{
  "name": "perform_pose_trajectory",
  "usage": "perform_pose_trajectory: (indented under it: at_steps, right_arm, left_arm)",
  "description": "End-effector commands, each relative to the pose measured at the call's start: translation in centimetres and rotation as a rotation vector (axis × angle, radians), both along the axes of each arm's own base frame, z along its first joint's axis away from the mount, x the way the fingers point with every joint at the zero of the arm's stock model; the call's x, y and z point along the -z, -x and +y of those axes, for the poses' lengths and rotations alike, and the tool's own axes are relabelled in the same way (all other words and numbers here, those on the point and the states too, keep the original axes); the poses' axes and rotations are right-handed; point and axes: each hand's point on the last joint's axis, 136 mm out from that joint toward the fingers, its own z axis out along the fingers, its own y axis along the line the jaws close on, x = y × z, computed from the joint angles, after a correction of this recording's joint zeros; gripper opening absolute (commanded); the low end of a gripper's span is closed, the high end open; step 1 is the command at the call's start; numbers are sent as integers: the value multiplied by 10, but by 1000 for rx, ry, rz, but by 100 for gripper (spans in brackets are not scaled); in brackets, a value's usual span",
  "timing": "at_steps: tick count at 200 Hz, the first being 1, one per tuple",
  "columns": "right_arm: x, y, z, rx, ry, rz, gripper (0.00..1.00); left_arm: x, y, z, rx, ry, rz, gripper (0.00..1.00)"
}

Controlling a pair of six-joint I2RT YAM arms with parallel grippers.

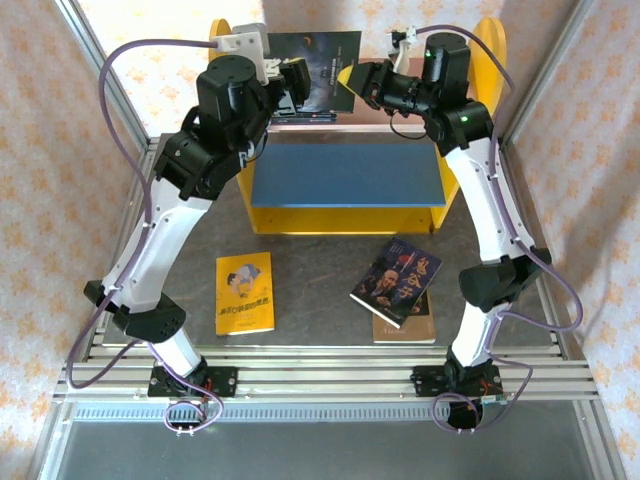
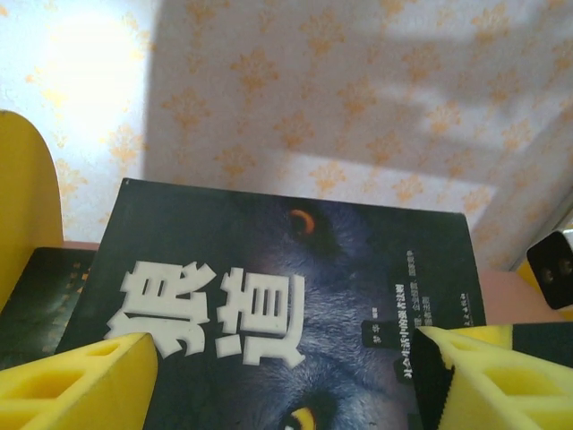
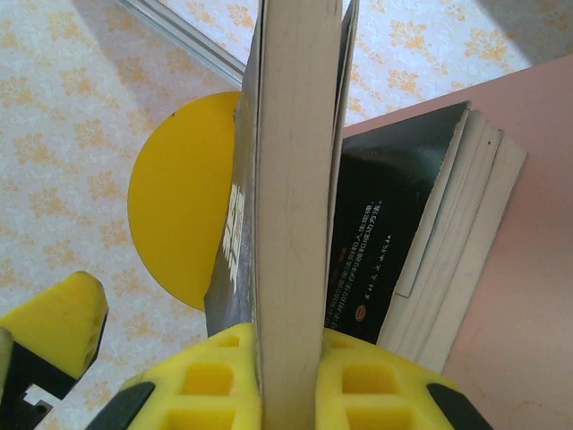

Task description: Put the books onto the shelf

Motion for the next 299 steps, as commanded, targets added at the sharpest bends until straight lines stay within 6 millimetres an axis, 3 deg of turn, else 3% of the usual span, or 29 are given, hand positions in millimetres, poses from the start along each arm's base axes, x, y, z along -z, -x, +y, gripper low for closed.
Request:
perform_pose_trajectory:
  at_steps: [1, 135, 299]
  right_arm:
    - [-37, 15, 2, -44, -37, -127, 2]
    - [-25, 0, 27, -106, -42, -88, 3]
    - [-21, 8, 34, -163, -22, -81, 4]
  left_arm:
    - [-3, 3, 4, 24, -35, 4, 74]
    - [26, -20, 8, 13, -108, 76, 75]
    - [26, -17, 13, 6, -108, 82, 76]
